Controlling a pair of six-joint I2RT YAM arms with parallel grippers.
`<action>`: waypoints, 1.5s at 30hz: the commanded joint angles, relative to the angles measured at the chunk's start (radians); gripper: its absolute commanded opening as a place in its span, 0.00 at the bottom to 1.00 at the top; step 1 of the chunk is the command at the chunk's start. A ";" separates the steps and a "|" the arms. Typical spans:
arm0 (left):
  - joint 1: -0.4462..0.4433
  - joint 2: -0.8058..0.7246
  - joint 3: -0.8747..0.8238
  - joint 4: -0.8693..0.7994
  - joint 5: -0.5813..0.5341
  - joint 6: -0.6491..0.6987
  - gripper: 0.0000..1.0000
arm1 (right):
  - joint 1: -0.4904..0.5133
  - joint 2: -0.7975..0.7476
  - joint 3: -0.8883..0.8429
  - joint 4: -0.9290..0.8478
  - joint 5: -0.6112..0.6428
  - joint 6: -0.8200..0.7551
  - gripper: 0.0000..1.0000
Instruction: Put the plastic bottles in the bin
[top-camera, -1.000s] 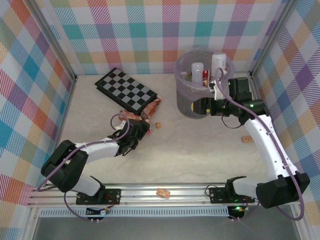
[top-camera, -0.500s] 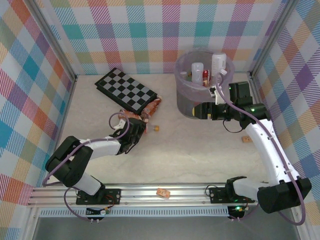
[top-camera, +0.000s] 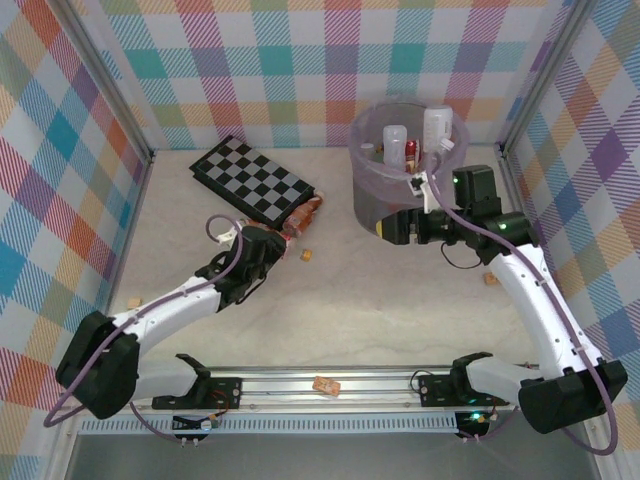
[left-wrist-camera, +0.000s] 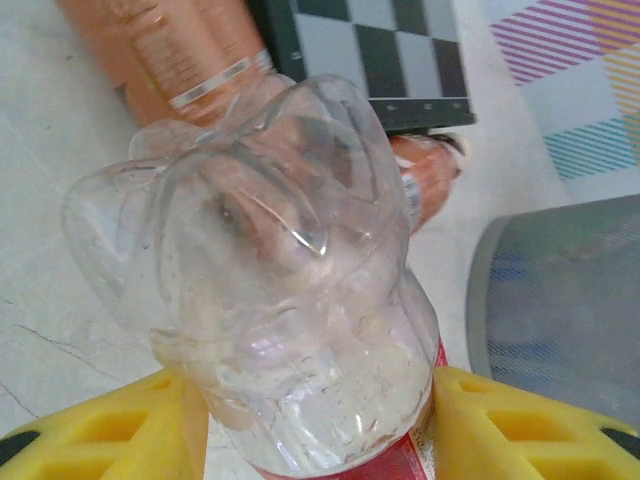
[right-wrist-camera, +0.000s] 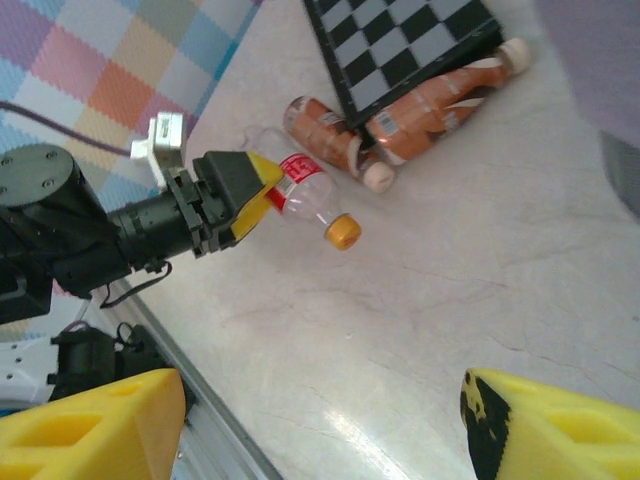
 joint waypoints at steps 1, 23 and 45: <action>-0.006 -0.057 0.048 -0.044 0.111 0.188 0.52 | 0.041 0.029 -0.011 0.067 -0.087 -0.012 0.73; -0.061 -0.108 0.120 0.251 0.695 0.315 0.60 | 0.128 0.296 0.025 0.173 -0.328 -0.060 0.93; -0.070 -0.057 0.099 0.341 0.644 0.292 0.59 | 0.154 0.420 0.086 0.228 -0.506 0.021 0.60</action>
